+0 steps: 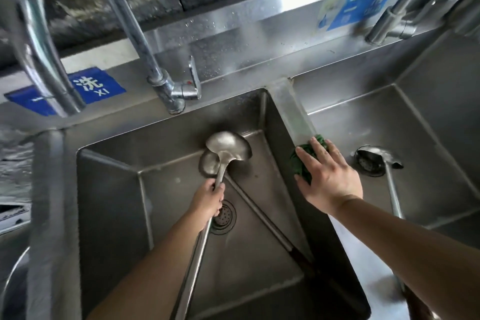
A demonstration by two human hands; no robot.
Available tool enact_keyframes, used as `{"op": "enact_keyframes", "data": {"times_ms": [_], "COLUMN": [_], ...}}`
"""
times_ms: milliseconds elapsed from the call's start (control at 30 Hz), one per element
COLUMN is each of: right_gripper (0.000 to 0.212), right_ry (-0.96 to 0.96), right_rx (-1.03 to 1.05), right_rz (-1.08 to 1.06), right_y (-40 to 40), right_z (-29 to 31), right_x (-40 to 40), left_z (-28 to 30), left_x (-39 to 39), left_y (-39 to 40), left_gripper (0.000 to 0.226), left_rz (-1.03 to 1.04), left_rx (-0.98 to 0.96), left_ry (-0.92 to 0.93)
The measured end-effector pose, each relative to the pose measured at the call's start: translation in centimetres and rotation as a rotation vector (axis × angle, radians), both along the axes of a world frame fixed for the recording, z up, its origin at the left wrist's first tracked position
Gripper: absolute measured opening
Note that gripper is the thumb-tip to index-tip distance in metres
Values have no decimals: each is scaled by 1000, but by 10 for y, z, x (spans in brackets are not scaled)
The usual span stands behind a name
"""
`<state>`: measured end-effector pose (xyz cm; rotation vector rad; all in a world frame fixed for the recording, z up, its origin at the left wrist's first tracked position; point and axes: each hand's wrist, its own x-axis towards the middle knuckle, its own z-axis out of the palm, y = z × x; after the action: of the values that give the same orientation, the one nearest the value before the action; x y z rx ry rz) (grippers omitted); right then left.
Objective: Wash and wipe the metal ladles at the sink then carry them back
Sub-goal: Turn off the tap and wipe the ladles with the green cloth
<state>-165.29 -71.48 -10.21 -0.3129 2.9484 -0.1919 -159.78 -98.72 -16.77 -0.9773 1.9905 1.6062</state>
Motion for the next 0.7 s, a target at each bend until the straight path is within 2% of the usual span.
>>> {"op": "enact_keyframes", "data": {"times_ms": [133, 300, 400, 500, 567, 633, 700], "right_gripper": [60, 56, 48, 50, 54, 53, 49], "right_ry": [15, -77, -83, -110, -101, -2, 173], "right_rx": [-16, -65, -164, -209, -356, -591, -798], "right_rz": [25, -14, -36, -17, -66, -163, -206], "right_y": [0, -3, -1, 12, 18, 21, 20], "right_z": [8, 22, 50, 87, 109, 154, 202], "right_x": [2, 6, 13, 31, 44, 60, 74], "left_z": [37, 99, 145, 193, 212, 243, 268], "left_x": [16, 54, 80, 101, 107, 114, 116], "left_y": [-4, 2, 8, 18, 28, 39, 50], "left_gripper": [18, 10, 11, 13, 21, 30, 29], "left_rz": [-10, -123, -163, -194, -243, -266, -262], "left_rx": [-35, -12, 83, 115, 99, 71, 65], "left_ry": [36, 134, 224, 276, 339, 444, 511]}}
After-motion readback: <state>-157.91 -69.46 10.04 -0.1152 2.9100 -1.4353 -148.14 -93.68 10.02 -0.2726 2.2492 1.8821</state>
